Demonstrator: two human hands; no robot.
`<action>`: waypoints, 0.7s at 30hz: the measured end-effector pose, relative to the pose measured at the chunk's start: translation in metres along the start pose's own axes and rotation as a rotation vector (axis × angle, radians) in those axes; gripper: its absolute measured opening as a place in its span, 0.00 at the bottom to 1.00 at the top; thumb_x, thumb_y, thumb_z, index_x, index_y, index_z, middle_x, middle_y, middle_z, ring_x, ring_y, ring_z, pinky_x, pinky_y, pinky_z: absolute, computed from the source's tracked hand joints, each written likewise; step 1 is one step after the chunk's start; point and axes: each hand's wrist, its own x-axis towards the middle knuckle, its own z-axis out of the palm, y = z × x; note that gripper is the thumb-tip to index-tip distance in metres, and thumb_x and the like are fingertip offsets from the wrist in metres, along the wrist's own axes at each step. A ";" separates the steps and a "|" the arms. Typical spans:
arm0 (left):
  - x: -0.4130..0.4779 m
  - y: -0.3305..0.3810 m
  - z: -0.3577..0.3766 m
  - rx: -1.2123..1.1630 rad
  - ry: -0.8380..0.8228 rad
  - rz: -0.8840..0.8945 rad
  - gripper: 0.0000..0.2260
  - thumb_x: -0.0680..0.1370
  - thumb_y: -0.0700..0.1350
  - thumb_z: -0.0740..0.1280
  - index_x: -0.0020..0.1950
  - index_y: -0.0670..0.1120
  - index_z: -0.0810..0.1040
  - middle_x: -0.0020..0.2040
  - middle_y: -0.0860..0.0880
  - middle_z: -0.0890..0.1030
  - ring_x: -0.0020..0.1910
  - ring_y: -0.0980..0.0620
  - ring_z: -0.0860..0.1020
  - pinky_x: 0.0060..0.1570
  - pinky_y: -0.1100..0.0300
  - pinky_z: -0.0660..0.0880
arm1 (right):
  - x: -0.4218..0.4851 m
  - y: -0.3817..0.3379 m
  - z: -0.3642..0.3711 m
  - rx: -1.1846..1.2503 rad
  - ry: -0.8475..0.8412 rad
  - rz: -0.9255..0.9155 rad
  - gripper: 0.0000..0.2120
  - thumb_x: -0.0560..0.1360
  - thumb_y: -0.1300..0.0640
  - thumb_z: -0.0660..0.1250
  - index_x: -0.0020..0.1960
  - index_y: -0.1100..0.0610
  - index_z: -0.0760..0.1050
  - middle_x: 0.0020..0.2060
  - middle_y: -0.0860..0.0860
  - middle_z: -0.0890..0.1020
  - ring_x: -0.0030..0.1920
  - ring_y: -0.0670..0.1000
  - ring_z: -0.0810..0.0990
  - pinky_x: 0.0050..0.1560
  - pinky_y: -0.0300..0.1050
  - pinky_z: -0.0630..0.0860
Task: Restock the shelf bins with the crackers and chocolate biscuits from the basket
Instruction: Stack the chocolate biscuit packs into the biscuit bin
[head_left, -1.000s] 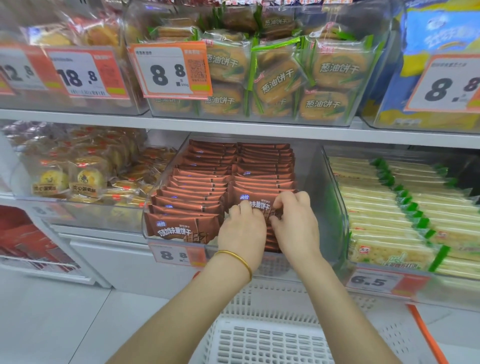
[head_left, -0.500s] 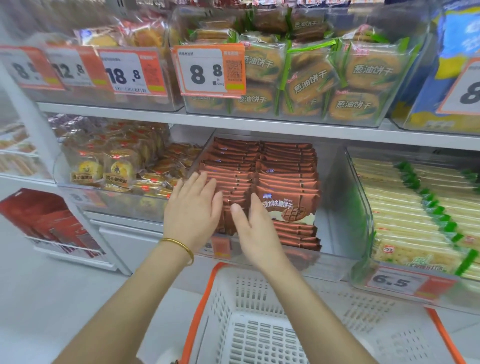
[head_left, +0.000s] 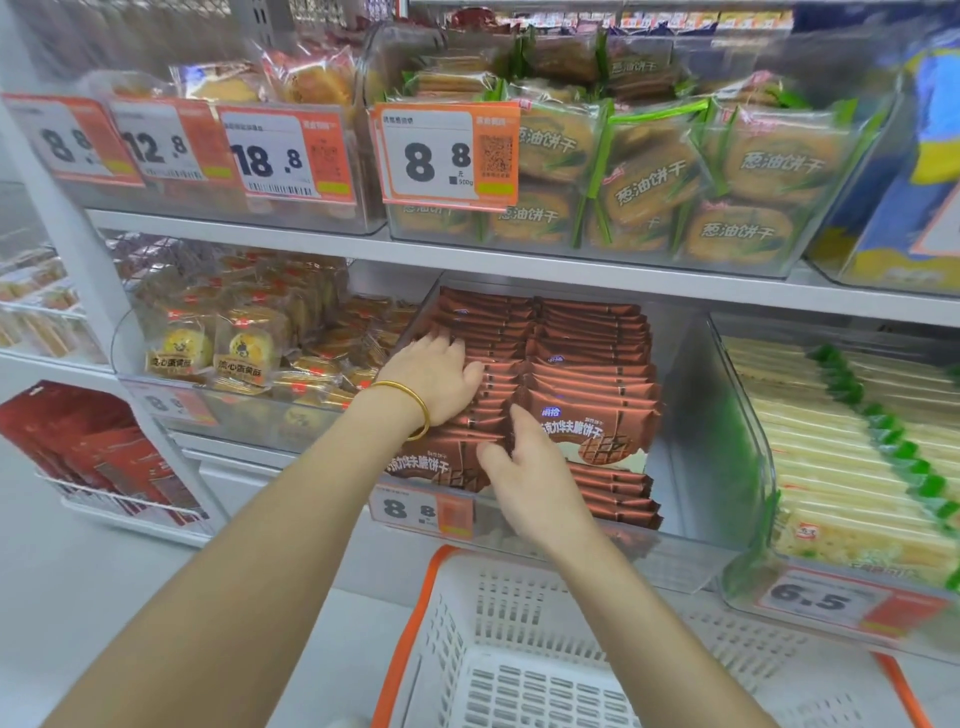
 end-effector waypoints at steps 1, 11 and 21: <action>0.001 -0.001 0.001 0.017 -0.010 -0.010 0.24 0.82 0.51 0.47 0.73 0.39 0.62 0.73 0.39 0.63 0.72 0.43 0.61 0.71 0.50 0.57 | -0.001 0.001 0.002 0.000 0.002 -0.011 0.21 0.79 0.62 0.59 0.71 0.61 0.63 0.54 0.45 0.67 0.54 0.37 0.64 0.48 0.17 0.55; 0.012 -0.001 0.006 0.075 -0.001 -0.044 0.24 0.81 0.51 0.47 0.73 0.40 0.63 0.73 0.40 0.64 0.70 0.43 0.64 0.69 0.51 0.60 | -0.005 0.004 -0.002 0.023 -0.043 0.050 0.29 0.78 0.58 0.61 0.76 0.57 0.55 0.70 0.49 0.66 0.71 0.45 0.62 0.64 0.32 0.57; 0.024 0.004 0.000 0.124 -0.038 -0.054 0.25 0.81 0.53 0.46 0.75 0.41 0.58 0.76 0.41 0.59 0.74 0.44 0.58 0.72 0.52 0.56 | -0.022 0.016 -0.028 0.052 0.008 0.089 0.26 0.76 0.60 0.62 0.73 0.51 0.63 0.69 0.45 0.69 0.70 0.46 0.67 0.70 0.44 0.65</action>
